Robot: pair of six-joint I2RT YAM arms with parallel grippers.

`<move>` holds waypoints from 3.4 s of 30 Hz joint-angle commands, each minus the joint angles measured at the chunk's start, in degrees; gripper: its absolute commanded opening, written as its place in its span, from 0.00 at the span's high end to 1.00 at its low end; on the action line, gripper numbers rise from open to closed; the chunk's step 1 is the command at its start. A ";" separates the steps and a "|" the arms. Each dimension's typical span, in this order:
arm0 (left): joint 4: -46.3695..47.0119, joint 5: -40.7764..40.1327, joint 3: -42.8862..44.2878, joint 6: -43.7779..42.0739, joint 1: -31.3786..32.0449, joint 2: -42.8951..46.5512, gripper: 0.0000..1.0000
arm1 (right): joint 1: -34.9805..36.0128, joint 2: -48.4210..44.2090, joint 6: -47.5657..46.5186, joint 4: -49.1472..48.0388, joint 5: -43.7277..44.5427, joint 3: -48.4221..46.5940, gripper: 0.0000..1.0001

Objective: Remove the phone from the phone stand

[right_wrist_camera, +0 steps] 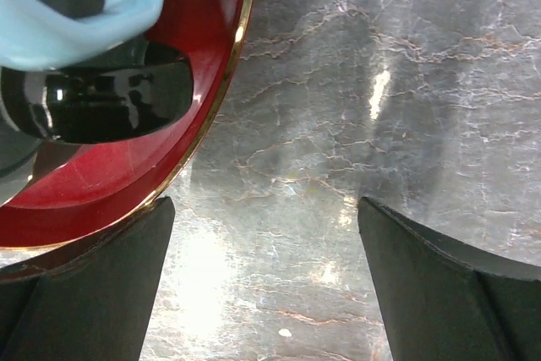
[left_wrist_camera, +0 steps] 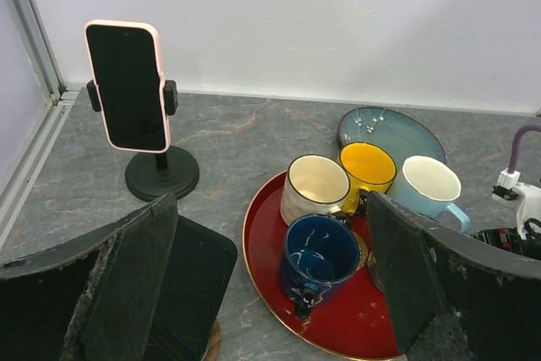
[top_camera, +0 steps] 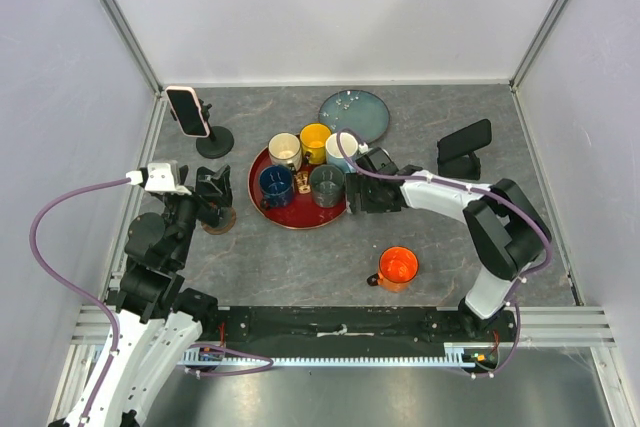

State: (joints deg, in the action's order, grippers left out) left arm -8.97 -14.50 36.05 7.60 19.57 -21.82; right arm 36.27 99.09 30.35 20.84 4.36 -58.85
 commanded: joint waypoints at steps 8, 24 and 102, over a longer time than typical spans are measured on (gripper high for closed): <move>0.45 0.61 1.83 1.28 -0.41 0.82 0.01 | 0.38 -16.19 -3.80 4.02 -2.33 1.72 0.02; 0.36 0.44 1.83 1.54 -0.41 1.08 0.01 | 23.49 -25.97 -0.38 9.57 -18.07 9.36 0.02; 1.15 3.43 0.25 3.92 -0.41 5.83 0.01 | -44.62 -46.45 7.89 -27.43 -0.58 25.64 0.07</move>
State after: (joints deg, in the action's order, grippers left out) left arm -9.32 -11.77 36.05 9.85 19.57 -16.88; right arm -8.03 50.00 41.47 -3.31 5.82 -28.47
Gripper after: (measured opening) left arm 0.992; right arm 0.930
